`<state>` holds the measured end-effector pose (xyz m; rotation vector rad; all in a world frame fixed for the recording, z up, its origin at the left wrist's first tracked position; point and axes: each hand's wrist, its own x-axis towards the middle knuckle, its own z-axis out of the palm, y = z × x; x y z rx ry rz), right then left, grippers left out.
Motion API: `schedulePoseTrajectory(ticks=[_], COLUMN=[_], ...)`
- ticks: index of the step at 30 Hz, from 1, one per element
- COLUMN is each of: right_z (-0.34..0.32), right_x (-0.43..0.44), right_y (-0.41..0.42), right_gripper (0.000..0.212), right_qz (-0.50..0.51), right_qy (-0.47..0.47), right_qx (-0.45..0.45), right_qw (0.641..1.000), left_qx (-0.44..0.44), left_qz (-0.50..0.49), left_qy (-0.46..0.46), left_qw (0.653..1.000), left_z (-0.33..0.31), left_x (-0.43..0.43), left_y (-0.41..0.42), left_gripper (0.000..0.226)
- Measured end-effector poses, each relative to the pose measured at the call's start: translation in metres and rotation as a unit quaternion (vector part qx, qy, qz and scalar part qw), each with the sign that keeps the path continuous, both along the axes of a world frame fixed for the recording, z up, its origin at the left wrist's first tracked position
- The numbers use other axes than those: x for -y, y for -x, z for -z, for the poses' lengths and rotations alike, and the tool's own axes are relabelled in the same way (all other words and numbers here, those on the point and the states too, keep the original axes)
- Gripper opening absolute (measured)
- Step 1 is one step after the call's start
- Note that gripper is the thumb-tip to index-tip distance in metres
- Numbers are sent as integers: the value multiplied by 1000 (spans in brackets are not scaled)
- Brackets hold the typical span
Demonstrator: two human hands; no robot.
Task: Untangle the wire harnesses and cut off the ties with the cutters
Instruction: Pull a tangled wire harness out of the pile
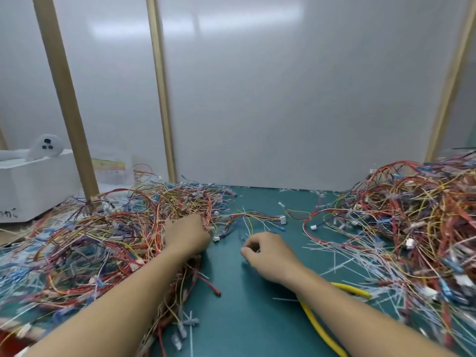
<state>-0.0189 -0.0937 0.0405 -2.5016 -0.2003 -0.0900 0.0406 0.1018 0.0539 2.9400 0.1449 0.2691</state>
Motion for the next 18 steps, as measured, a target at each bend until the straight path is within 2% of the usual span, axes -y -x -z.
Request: schedulePoseTrajectory(ticks=[2, 4, 6, 8, 10, 13, 15, 18], right_z=[-1, -4, -11, -19, -28, -32, -31, -30], right_x=[3, 5, 2, -7, -15, -21, -24, -32], right_y=[-4, -10, -14, -17, -20, -25, -27, -29], right_gripper=[21, 22, 25, 28, 31, 36, 35, 21], right_qz=[8, 19, 24, 25, 33, 51, 44, 12], right_qy=[-16, -37, -125, -286, -383, -421, -437, -418], right_qx=[-6, -8, -23, -78, -122, -176, -210, -181], right_qw=[1000, 999, 992, 955, 915, 889, 873, 890], left_qx=[-6, 9, 24, 45, 64, 53, 9, -23], left_qz=[-3, 21, 75, 146, 182, 230, 311, 385], left_qy=[115, 265, 335, 311, 262, 248, 238, 123], left_qw=[993, 964, 939, 938, 946, 940, 920, 914], left_z=[-14, -30, -43, -45, -39, -28, -19, -8], left_x=[-5, -6, 1, 13, 23, 30, 34, 39], left_y=[-4, 0, 13, 33, 50, 70, 82, 82], left_gripper=[24, 31, 33, 36, 26, 15, 16, 26])
